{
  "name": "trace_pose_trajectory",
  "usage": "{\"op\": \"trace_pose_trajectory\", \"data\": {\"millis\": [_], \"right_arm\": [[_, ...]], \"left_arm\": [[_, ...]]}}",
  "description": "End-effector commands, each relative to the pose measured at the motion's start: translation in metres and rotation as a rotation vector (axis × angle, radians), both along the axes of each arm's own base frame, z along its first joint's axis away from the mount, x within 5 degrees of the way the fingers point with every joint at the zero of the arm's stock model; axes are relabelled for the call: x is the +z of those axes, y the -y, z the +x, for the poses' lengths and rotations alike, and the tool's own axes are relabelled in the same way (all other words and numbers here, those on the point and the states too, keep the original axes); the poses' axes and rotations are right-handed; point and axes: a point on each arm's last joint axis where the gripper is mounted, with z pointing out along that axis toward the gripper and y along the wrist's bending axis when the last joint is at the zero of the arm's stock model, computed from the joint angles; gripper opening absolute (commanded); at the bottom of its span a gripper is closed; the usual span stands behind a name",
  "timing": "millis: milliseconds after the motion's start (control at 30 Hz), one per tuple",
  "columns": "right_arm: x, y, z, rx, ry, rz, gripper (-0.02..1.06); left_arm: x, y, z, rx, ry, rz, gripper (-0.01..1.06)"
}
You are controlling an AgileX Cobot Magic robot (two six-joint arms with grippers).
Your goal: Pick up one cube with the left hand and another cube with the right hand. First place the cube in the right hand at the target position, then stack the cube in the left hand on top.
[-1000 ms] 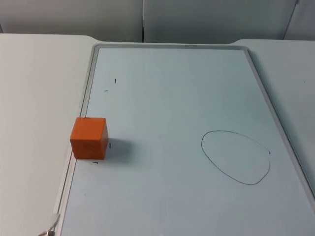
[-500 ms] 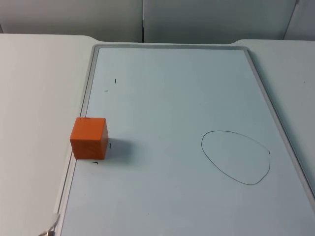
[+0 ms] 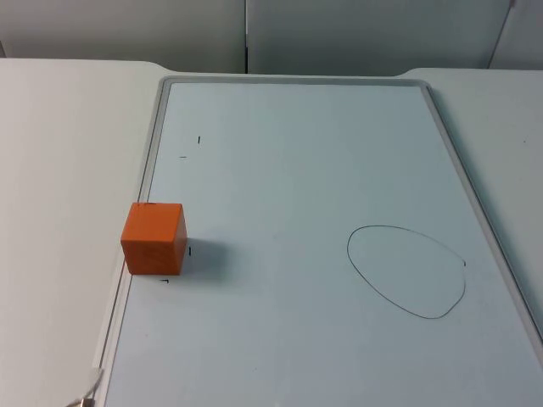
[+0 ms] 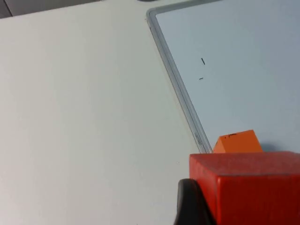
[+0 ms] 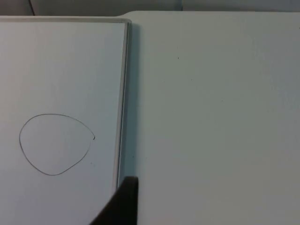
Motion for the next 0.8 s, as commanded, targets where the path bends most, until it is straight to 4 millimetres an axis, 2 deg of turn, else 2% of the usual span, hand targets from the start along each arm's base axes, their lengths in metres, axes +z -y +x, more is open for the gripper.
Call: {"op": "trace_pose_trajectory", "data": {"millis": [0,200,400,500,600,633,767], "right_arm": [[0.0,0.0,0.0,-0.003,0.009,-0.012,1.05],[0.008,-0.001,-0.001,0.023,0.064,-0.021,1.05],[0.024,-0.006,0.001,0.056,0.208,0.025,1.04],[0.03,-0.007,0.006,0.062,0.206,0.035,1.04],[0.045,-0.009,0.027,0.071,0.162,0.032,1.04],[0.045,-0.009,0.027,0.071,0.162,0.032,1.04],[0.075,-0.018,0.062,0.175,0.178,0.003,1.04]], "left_arm": [[0.003,0.0,-0.004,-0.002,0.032,-0.008,0.08],[0.004,-0.001,-0.004,-0.002,0.041,0.006,0.08],[0.004,-0.001,-0.004,-0.002,0.047,0.005,0.08],[0.004,-0.001,-0.004,-0.002,0.048,0.004,0.08],[0.004,-0.001,-0.004,-0.004,0.051,0.007,0.08],[0.004,-0.001,-0.004,-0.004,0.051,0.007,0.08],[0.005,-0.001,-0.004,-0.004,0.053,0.007,0.08]]}}
